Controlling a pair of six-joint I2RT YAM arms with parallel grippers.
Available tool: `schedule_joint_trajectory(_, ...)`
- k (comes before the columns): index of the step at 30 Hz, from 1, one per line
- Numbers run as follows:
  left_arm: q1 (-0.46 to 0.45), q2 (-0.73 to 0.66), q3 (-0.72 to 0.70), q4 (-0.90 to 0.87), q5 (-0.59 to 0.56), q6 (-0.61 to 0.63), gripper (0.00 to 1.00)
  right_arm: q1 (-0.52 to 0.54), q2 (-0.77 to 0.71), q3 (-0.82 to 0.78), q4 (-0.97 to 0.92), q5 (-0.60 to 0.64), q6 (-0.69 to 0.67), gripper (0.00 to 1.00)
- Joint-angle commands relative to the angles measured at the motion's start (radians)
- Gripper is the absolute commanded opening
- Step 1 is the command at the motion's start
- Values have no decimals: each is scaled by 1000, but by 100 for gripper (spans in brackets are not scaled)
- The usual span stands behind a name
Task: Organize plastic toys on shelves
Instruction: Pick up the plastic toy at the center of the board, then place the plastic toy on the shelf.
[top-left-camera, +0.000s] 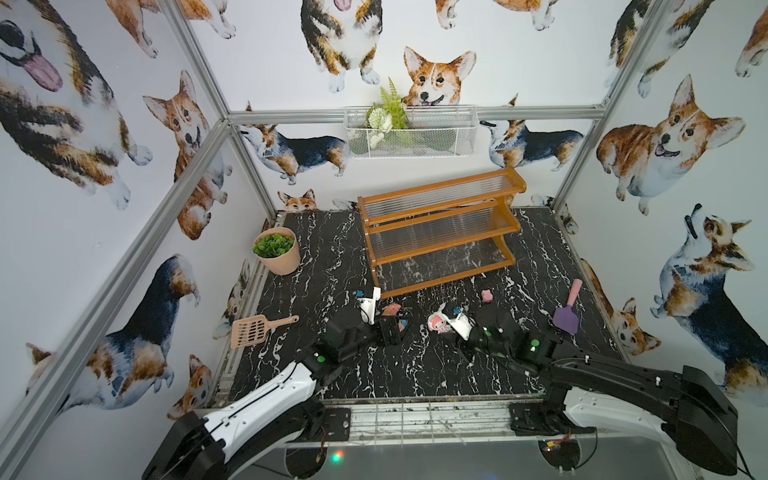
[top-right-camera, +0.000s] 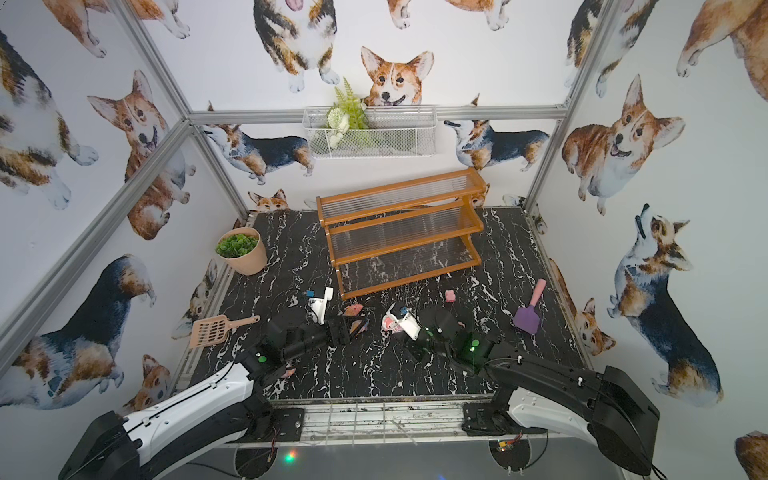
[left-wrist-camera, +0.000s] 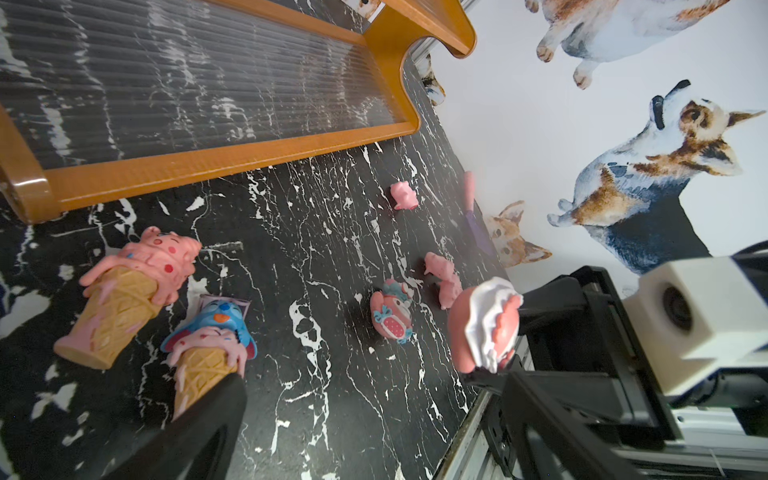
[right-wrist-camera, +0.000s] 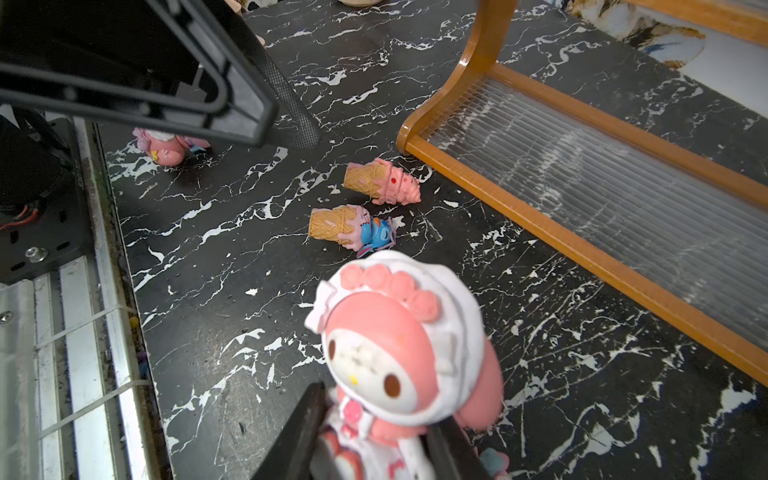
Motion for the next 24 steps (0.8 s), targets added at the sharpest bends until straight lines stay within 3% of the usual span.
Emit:
schedule_joint_trajectory(1,1,9,21,40,22,30,100,-33,-16,16,-3,-41,30,38)
schedule_joint_trajectory(10,43,67,64,9,9,97,100,-182,-37,172,-51,-195,78,38)
schedule_joint_trajectory(18,51,-38,18,-63,-69,130,100,-184,106,441,-141,-211,61,38)
schedule_joint_trajectory(24,80,-152,-8,-132,-99,130,100,-183,304,712,-204,-254,57,39)
